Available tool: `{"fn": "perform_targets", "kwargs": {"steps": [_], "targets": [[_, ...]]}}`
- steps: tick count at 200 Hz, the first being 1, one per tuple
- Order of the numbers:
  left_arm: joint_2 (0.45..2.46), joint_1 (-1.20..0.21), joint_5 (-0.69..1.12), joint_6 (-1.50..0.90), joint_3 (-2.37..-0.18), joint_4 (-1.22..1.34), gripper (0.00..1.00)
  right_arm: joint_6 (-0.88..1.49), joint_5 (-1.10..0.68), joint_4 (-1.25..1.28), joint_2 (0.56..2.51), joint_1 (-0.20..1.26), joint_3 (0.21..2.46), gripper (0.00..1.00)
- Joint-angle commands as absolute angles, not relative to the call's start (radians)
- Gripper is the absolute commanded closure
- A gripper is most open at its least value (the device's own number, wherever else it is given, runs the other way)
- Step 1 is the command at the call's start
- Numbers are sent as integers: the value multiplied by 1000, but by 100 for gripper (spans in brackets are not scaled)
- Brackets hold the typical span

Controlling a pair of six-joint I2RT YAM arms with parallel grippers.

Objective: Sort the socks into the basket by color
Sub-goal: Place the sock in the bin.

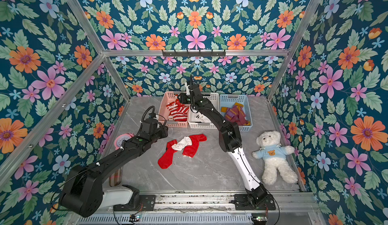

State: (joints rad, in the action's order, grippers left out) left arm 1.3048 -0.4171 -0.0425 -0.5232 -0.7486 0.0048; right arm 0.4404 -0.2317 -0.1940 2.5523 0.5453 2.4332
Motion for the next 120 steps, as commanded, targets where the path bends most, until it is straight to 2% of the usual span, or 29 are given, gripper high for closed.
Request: {"fn": "perform_targets", "kwargs": {"steps": [1, 62, 120], "targets": [[1307, -416, -58, -523, -755, 15, 62, 412, -241, -123, 2415, 546, 2292, 46], [1326, -416, -84, -502, -763, 43, 60, 352, -219, -20, 2018, 601, 1678, 48], [1365, -413, -107, -474, -815, 35, 59, 363, -144, -15, 1891, 753, 1370, 52]]}}
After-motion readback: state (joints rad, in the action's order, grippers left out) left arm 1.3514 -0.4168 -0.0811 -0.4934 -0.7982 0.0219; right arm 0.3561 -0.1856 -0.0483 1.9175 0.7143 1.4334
